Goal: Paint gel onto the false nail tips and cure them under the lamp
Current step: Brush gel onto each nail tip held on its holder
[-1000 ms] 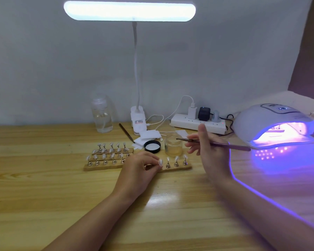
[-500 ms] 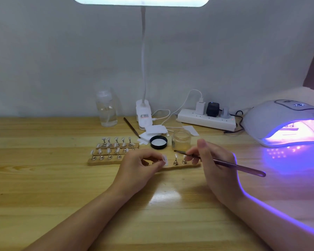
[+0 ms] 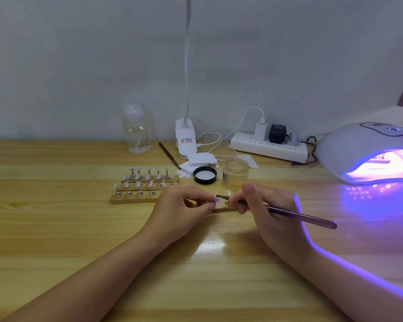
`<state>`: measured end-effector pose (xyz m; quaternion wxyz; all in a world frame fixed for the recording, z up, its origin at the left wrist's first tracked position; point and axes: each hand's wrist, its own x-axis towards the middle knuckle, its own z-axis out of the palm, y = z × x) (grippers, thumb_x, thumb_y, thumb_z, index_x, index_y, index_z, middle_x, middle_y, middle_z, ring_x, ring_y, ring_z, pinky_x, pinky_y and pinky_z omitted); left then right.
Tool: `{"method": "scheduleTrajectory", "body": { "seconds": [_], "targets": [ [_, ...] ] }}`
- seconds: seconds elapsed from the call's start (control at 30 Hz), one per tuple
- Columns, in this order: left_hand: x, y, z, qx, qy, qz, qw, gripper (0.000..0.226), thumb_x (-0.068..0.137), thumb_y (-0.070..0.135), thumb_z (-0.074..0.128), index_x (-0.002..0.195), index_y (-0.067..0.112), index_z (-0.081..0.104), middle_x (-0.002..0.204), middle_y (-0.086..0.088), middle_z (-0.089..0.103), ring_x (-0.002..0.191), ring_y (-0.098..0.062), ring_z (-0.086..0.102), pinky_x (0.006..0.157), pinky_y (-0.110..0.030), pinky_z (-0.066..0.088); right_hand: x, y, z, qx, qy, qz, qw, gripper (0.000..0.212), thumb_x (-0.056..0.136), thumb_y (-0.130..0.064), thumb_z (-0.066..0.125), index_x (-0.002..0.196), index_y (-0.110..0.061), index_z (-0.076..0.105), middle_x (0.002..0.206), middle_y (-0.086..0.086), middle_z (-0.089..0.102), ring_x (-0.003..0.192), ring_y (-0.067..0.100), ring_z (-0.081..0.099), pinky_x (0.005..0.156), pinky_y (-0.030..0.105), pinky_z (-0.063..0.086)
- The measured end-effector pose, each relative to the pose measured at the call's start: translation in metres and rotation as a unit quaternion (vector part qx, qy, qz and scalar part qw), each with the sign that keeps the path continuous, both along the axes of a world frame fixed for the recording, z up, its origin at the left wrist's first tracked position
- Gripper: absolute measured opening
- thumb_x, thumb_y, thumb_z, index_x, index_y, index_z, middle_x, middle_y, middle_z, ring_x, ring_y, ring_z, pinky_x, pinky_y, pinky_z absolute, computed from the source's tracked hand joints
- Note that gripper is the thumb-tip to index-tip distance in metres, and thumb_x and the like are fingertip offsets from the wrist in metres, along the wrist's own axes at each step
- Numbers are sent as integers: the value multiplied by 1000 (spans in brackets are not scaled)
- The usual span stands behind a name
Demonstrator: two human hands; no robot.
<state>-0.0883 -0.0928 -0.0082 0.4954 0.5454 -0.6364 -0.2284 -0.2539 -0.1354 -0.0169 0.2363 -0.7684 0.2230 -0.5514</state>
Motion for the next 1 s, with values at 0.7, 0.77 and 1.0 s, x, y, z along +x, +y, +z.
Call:
{"method": "scheduleTrajectory", "body": {
  "seconds": [0.7, 0.77, 1.0],
  "targets": [
    [1, 0, 1, 20, 13, 7, 1000, 17, 74, 4, 72, 78, 21, 74, 76, 7, 69, 74, -8, 63, 68, -25, 49, 0, 3, -2, 56, -64, 29, 996, 59, 87, -59, 40, 64, -13, 69, 53, -3, 62, 47, 4, 57, 50, 16, 44],
    [1, 0, 1, 17, 11, 5, 1000, 20, 73, 4, 72, 77, 23, 73, 75, 8, 69, 73, -9, 63, 68, -25, 49, 0, 2, -1, 53, -70, 19, 996, 53, 88, -56, 40, 66, -17, 67, 56, -5, 63, 50, 3, 58, 53, 16, 45],
    [1, -1, 1, 15, 8, 2, 1000, 21, 74, 4, 71, 77, 24, 73, 77, 5, 69, 75, -10, 63, 69, -27, 49, 2, 0, -2, 61, -30, 3, 998, 37, 87, -39, 47, 72, -14, 70, 64, -6, 68, 56, -1, 62, 57, 12, 47]
  ]
}}
